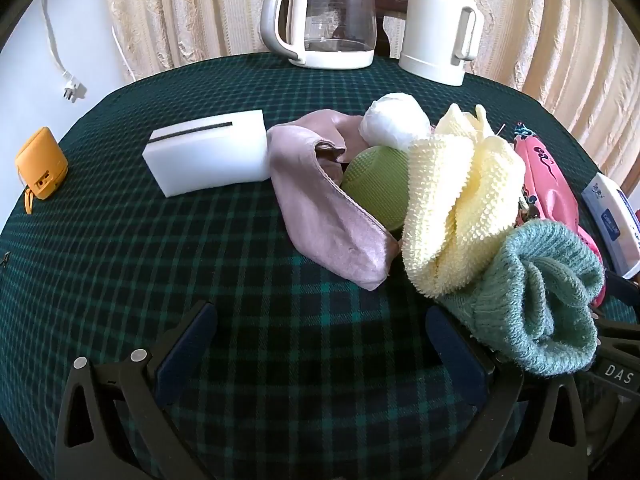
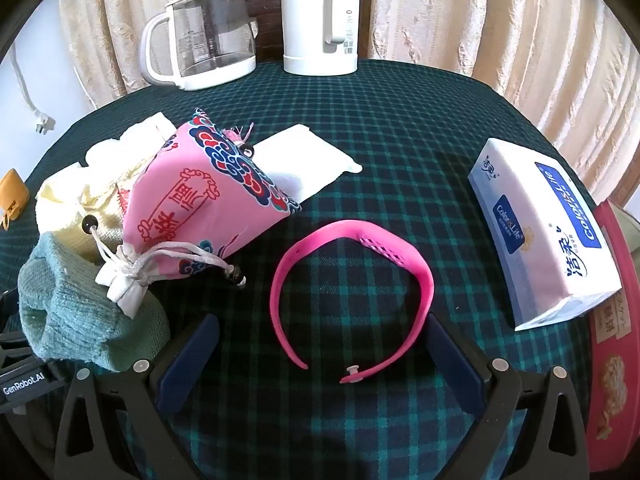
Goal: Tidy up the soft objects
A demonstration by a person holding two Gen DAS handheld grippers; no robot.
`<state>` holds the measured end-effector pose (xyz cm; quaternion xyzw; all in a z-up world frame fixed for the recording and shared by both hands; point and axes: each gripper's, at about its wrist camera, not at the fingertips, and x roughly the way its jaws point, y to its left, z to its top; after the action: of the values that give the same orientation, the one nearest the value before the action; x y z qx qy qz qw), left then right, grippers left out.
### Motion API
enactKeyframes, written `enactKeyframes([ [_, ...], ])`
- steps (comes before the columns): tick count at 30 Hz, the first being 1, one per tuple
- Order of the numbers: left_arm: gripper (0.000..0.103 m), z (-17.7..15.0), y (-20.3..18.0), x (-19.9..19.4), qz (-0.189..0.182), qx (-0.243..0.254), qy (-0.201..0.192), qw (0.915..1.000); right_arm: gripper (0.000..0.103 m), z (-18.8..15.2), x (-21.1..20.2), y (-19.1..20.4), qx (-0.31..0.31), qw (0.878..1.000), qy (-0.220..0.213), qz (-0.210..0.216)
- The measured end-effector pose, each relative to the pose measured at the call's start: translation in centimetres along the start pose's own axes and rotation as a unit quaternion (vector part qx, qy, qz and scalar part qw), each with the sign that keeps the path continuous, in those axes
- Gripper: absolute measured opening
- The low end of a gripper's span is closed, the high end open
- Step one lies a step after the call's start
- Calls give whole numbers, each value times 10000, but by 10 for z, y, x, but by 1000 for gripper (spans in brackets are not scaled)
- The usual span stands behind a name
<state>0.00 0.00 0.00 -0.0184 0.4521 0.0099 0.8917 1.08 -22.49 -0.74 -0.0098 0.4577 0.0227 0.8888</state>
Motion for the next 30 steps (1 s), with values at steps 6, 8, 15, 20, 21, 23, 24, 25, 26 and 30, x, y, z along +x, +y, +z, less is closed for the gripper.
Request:
enactKeyframes([
  [6, 103, 0, 0, 0, 0, -1, 6, 10000, 103, 1, 0, -1, -64, 10000, -4, 21],
  [8, 103, 0, 0, 0, -1, 1, 5, 10000, 103, 2, 2, 1, -88, 10000, 11, 29],
  [15, 103, 0, 0, 0, 0, -2, 11, 10000, 103, 3, 1, 1, -119, 9999, 62, 40],
  [20, 103, 0, 0, 0, -6, 2, 11, 10000, 103, 3, 1, -1, -148, 9997, 45, 178],
  [21, 103, 0, 0, 0, -8, 4, 12, 10000, 103, 2, -1, -2, -117, 9996, 15, 269],
  [23, 103, 0, 0, 0, -25, 14, 6, 10000, 103, -1, -5, -7, -27, 9990, -52, 447],
  [24, 103, 0, 0, 0, -37, 23, 2, 10000, 103, -2, -7, -9, 1, 9988, -82, 492],
  [25, 103, -1, 0, -1, -52, 36, -2, 10000, 103, -4, -10, -11, 30, 9983, -148, 566],
  [26, 103, -3, 1, -2, -88, 44, -12, 10000, 103, -6, -15, -12, 26, 9979, -230, 606],
  [30, 103, -5, 2, -10, -348, -30, -88, 9993, 99, -13, -25, -12, -26, 9968, -411, 679],
])
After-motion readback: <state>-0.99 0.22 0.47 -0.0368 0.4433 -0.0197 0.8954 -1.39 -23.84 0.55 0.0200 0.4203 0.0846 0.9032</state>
